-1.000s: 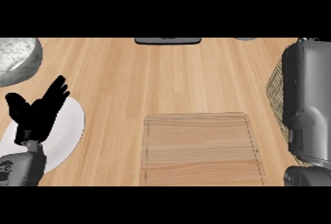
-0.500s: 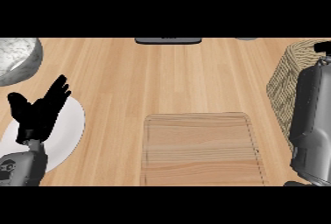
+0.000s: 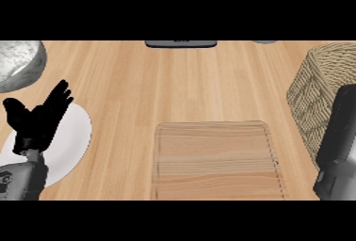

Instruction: Pick the squash from the cutting board and place it in the basket

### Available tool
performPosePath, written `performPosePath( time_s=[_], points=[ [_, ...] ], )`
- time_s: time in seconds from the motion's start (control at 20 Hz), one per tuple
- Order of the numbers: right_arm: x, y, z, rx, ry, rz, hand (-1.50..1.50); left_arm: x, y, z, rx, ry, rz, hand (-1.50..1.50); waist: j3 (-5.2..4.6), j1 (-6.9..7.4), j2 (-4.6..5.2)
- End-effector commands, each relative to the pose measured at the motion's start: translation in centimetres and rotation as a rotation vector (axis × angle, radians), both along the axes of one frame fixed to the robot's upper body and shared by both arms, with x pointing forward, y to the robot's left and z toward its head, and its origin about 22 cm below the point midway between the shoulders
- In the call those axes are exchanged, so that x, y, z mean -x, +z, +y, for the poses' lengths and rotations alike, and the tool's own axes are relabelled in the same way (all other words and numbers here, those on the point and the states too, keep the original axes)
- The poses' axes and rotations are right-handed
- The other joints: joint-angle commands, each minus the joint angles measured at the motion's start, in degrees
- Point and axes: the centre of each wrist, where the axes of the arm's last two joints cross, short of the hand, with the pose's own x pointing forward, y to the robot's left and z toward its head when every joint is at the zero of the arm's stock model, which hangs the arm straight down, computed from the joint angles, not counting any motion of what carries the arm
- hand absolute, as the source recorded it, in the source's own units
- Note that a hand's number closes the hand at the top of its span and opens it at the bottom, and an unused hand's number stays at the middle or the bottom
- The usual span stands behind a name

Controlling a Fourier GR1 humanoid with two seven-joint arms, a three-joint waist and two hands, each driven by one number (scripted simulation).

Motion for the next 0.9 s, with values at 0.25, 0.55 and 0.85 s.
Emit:
performPosePath(
  time_s=[0.25,0.55,0.85],
  points=[
    [8.0,3.2,-0.5,-0.036,-0.150,-0.429,-1.50,0.6,-0.4,0.8,0.000,0.019,0.001,0.00,-0.03,-0.86,-0.47],
    [15.5,3.3,1.2,-0.098,-0.077,-0.392,-1.50,0.6,-0.7,-0.3,0.002,0.018,0.009,0.00,-0.01,-1.31,-0.90],
    [21.8,2.0,3.0,-0.166,0.011,-0.320,-1.50,0.2,0.1,1.1,-0.008,0.030,0.021,0.00,0.04,-1.79,-0.80]
  ],
)
